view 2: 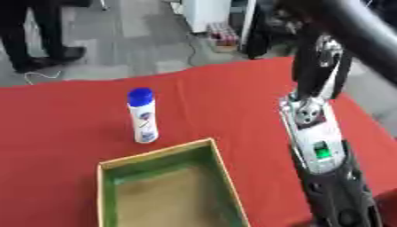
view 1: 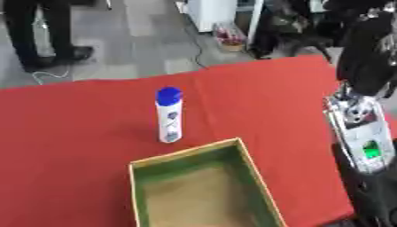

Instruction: Pick up objects on the table and place them in the box.

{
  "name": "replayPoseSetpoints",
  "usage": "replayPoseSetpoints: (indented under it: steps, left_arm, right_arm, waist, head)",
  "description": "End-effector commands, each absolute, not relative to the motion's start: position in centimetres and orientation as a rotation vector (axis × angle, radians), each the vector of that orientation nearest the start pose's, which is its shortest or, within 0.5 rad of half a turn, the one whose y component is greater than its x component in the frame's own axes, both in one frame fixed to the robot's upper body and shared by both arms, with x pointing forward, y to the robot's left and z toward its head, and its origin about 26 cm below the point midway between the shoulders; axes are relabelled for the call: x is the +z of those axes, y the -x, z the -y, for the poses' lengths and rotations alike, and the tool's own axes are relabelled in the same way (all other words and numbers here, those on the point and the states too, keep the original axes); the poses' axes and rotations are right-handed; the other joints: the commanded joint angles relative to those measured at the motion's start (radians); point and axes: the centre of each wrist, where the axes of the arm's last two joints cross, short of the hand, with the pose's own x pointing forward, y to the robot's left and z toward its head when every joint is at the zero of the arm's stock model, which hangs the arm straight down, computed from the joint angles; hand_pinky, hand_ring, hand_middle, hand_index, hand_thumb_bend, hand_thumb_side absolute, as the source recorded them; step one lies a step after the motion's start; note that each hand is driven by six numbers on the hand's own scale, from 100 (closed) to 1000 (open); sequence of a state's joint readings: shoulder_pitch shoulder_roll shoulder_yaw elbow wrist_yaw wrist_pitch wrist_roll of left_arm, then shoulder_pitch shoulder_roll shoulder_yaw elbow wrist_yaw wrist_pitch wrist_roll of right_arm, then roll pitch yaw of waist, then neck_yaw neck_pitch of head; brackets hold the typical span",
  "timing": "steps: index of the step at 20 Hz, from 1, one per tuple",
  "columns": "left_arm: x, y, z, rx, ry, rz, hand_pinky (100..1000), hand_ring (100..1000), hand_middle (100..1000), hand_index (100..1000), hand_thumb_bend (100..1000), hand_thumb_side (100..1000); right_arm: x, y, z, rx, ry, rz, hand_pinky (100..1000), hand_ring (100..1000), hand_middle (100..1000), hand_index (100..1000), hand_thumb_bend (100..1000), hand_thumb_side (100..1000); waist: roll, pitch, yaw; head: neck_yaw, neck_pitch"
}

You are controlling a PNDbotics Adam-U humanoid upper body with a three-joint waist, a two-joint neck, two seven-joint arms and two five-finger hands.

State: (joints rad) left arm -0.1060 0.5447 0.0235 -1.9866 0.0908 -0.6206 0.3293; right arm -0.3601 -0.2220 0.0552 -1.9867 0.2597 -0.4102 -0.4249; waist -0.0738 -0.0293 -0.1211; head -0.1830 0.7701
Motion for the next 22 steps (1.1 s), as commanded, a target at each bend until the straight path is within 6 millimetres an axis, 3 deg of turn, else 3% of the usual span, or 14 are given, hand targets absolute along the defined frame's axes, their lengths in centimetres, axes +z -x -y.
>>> replayPoseSetpoints:
  steps: [1, 22]
  left_arm:
    - [18.14, -27.65, -31.93, 0.277, 0.296, -3.484, 675, 665, 641, 707, 195, 1000]
    - [17.95, -27.58, -31.92, 0.301, 0.304, -3.494, 677, 673, 646, 713, 193, 1000]
  right_arm:
    - [21.05, -30.46, 22.51, -0.014, -0.415, -3.401, 401, 483, 623, 770, 100, 1000]
    - [21.07, -30.46, 22.37, -0.026, -0.407, -3.409, 403, 484, 623, 768, 100, 1000]
  waist:
    - [0.003, -0.005, -0.002]
    - [0.003, -0.005, -0.006]
  head:
    - [0.012, 0.000]
    - [0.019, 0.000]
